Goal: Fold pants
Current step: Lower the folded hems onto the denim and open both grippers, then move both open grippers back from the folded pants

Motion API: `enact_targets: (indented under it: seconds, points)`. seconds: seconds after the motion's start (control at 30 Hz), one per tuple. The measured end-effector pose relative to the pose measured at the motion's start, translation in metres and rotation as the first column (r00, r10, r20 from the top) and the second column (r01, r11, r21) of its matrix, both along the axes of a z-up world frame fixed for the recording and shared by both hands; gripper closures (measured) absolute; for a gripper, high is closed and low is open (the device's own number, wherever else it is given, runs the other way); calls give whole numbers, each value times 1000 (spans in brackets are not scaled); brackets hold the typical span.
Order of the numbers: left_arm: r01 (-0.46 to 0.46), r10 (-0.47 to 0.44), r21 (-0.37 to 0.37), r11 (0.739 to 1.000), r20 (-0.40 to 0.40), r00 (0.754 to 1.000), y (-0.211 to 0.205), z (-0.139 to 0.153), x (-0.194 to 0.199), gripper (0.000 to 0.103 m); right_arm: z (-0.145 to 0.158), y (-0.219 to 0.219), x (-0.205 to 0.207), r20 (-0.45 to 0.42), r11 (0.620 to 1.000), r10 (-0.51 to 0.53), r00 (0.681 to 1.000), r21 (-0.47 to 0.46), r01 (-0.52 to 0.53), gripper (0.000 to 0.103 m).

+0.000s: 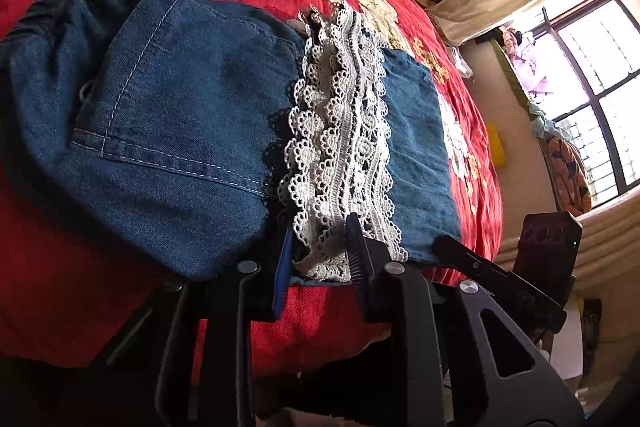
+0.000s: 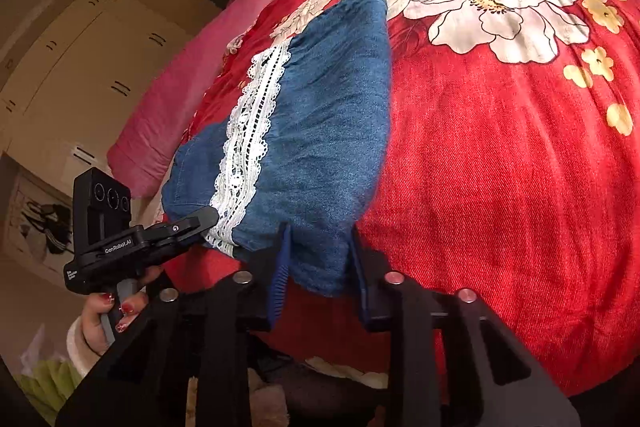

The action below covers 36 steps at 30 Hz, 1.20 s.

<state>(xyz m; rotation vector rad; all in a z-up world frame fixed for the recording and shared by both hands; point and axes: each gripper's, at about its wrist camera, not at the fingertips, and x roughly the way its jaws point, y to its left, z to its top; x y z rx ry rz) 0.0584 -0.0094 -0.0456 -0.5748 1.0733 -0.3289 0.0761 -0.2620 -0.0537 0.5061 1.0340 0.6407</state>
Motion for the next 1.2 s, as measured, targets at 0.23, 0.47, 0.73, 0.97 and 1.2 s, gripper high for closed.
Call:
enact_targets:
  seconds: [0.23,0.47,0.73,0.97,1.2]
  points:
    - [48,-51,76,996,38,998,-16,6,-14,91,5,-13,-8,39,993,5,999,-116,0,86]
    - [50,-59,143,988,56,997,-15,-2,-13,86,4,-10,-12,65,982,10,998,-186,3,78]
    - [50,-66,168,985,87,994,-15,3,-17,81,40,-3,-21,199,957,8,980,-285,50,73]
    - [32,-68,241,970,141,988,-13,19,-25,74,55,16,-24,240,948,52,969,-316,27,68]
    - [-10,-44,282,959,185,982,-2,34,-31,69,59,34,-28,250,941,82,965,-337,7,62]
